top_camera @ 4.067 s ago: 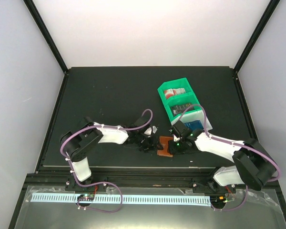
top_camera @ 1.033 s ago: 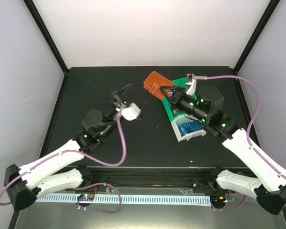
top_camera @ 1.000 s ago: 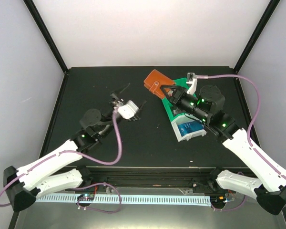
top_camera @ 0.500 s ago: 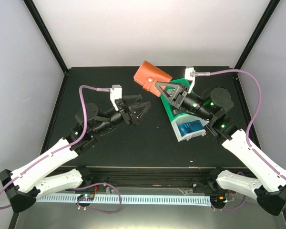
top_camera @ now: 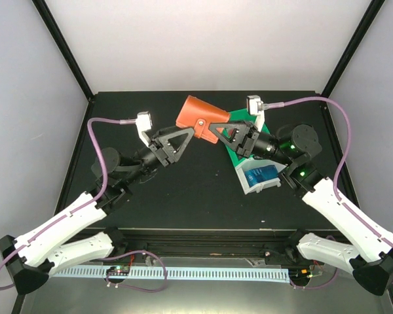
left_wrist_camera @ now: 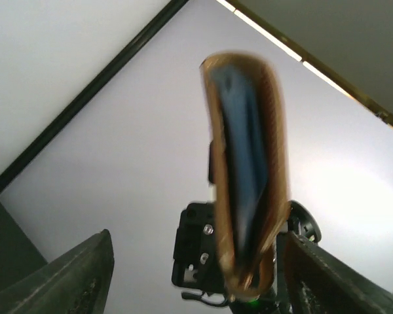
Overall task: Put the credit cards into the card holder
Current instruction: Open the card holder at the center of the board.
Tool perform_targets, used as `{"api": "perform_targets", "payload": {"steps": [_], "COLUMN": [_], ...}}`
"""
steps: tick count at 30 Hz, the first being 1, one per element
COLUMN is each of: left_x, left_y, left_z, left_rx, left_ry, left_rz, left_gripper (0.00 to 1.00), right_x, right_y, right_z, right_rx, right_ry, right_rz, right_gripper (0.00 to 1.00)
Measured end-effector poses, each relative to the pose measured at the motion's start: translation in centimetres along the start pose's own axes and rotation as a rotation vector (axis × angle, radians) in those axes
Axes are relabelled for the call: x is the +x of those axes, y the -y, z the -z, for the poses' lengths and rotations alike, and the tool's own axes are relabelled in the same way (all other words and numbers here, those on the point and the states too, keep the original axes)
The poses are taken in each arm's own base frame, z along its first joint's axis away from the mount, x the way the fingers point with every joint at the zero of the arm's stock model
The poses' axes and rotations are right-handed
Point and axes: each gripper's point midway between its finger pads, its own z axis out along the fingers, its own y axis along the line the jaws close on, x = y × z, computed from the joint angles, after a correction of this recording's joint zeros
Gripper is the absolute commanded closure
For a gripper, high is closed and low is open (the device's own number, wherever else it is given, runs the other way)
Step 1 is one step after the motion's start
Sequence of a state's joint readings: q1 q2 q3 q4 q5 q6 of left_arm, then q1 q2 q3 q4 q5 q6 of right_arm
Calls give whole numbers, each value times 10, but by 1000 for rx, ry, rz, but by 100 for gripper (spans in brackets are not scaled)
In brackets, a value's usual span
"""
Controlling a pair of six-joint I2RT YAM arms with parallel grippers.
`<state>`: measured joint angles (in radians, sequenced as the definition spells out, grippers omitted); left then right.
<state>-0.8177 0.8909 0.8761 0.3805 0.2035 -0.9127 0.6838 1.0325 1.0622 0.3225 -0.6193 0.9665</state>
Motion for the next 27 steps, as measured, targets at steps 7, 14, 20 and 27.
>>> {"api": "perform_targets", "payload": {"steps": [7, 14, 20, 27], "left_x": [-14, -6, 5, 31], "left_y": [16, 10, 1, -7], "left_z": [1, 5, 26, 37], "left_rx": [65, 73, 44, 57], "left_ry": [57, 52, 23, -125], "left_rz": [-9, -70, -186, -354], "left_gripper": [74, 98, 98, 99], "right_x": [11, 17, 25, 11], "right_y": [4, 7, 15, -5], "right_z": [1, 5, 13, 26], "right_rx": [-13, 7, 106, 184], "right_ry": [-36, -52, -122, -205], "right_rz": [-28, -1, 118, 413], "right_gripper": [91, 55, 22, 20]}}
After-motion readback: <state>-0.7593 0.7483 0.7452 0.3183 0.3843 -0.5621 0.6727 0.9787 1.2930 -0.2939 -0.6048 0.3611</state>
